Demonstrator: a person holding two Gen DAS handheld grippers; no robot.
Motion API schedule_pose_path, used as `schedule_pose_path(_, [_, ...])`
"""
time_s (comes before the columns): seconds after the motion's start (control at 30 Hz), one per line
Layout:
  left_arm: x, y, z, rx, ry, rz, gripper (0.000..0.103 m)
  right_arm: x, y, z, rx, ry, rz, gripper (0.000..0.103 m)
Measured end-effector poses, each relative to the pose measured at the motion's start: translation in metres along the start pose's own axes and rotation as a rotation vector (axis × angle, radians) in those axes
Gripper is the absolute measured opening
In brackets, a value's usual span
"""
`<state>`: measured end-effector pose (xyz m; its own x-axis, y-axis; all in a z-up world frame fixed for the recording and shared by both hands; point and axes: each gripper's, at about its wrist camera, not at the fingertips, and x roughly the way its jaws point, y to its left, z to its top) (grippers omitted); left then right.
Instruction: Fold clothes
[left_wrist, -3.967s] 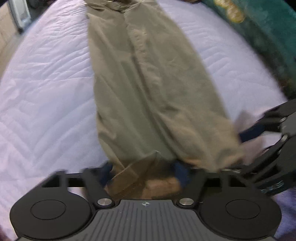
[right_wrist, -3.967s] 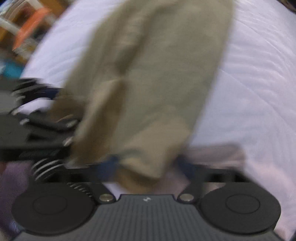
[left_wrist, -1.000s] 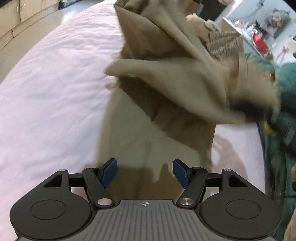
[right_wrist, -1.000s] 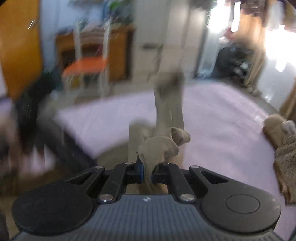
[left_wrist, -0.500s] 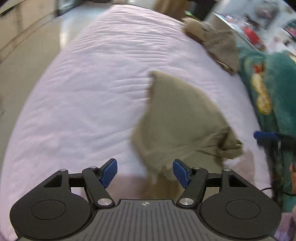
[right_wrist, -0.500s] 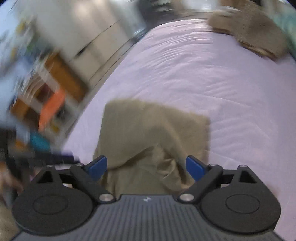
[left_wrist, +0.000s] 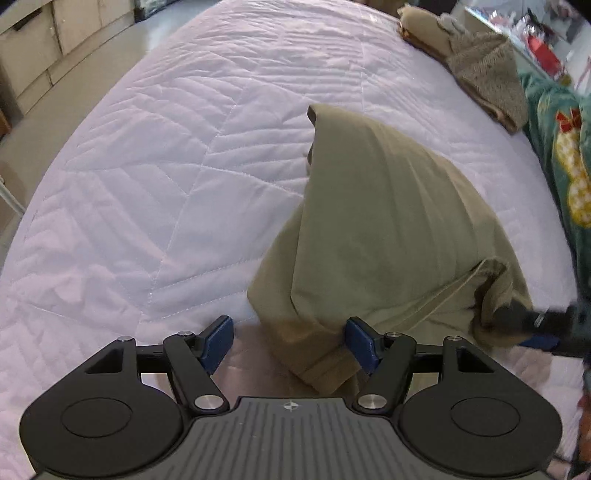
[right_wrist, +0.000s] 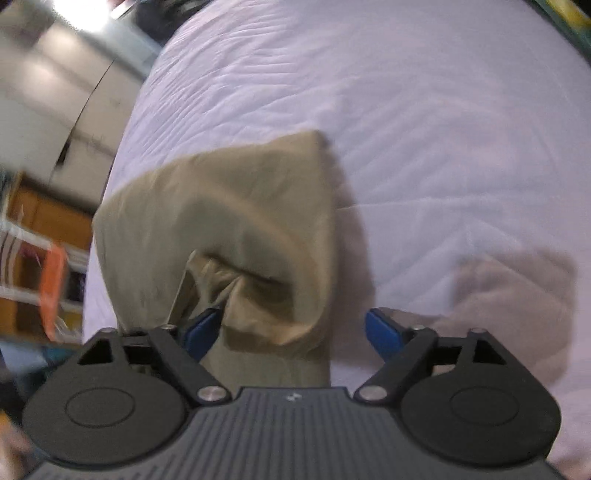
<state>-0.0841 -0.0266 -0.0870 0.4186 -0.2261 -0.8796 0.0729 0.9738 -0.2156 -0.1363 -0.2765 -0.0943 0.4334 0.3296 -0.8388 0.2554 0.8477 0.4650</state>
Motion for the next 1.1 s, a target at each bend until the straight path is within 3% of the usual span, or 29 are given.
schedule_pose_path(0.1, [0.0, -0.004, -0.005, 0.015, -0.035, -0.001, 0.065, -0.003, 0.019, -0.007, -0.139, -0.032, -0.058, 0.055])
schedule_pose_path(0.13, [0.001, -0.005, -0.007, 0.022, -0.05, -0.001, 0.064, -0.004, 0.025, -0.009, -0.185, -0.039, -0.089, 0.051])
schedule_pose_path(0.17, [-0.001, -0.006, -0.008, 0.028, -0.06, -0.004, 0.055, -0.004, 0.031, -0.013, -0.234, -0.045, -0.12, 0.044])
schedule_pose_path(0.2, [-0.003, -0.007, -0.009, 0.033, -0.068, -0.008, 0.04, -0.005, 0.037, -0.016, -0.281, -0.051, -0.149, 0.042])
schedule_pose_path(0.27, [-0.007, -0.01, -0.011, 0.044, -0.083, -0.016, 0.023, -0.011, 0.041, -0.023, -0.336, -0.064, -0.178, 0.042])
schedule_pose_path(0.47, [-0.02, -0.017, -0.017, 0.075, -0.128, -0.04, 0.011, -0.026, 0.052, -0.03, -0.451, -0.097, -0.216, 0.04])
schedule_pose_path(0.67, [-0.063, 0.003, -0.015, 0.07, -0.17, -0.101, 0.011, -0.06, 0.051, -0.034, -0.444, -0.077, -0.078, 0.037])
schedule_pose_path(0.77, [-0.066, 0.011, -0.014, 0.082, -0.14, -0.096, 0.011, -0.056, 0.049, -0.038, -0.486, -0.031, -0.112, 0.037])
schedule_pose_path(0.83, [-0.06, 0.014, -0.016, 0.092, -0.107, -0.087, 0.014, -0.043, 0.04, -0.037, -0.449, 0.033, -0.128, 0.039])
schedule_pose_path(0.93, [-0.055, 0.015, -0.022, 0.091, -0.094, -0.075, 0.019, -0.041, 0.021, -0.029, -0.28, 0.016, -0.099, 0.056])
schedule_pose_path(0.97, [-0.054, 0.016, -0.024, 0.088, -0.088, -0.074, 0.022, -0.043, 0.017, -0.027, -0.234, 0.008, -0.089, 0.068])
schedule_pose_path(1.03, [-0.054, 0.017, -0.027, 0.098, -0.077, -0.074, 0.028, -0.047, 0.015, -0.025, -0.187, -0.016, -0.064, 0.073])
schedule_pose_path(1.1, [-0.058, 0.017, -0.029, 0.108, -0.082, -0.065, 0.034, -0.056, 0.028, -0.028, -0.243, -0.095, -0.056, 0.074])
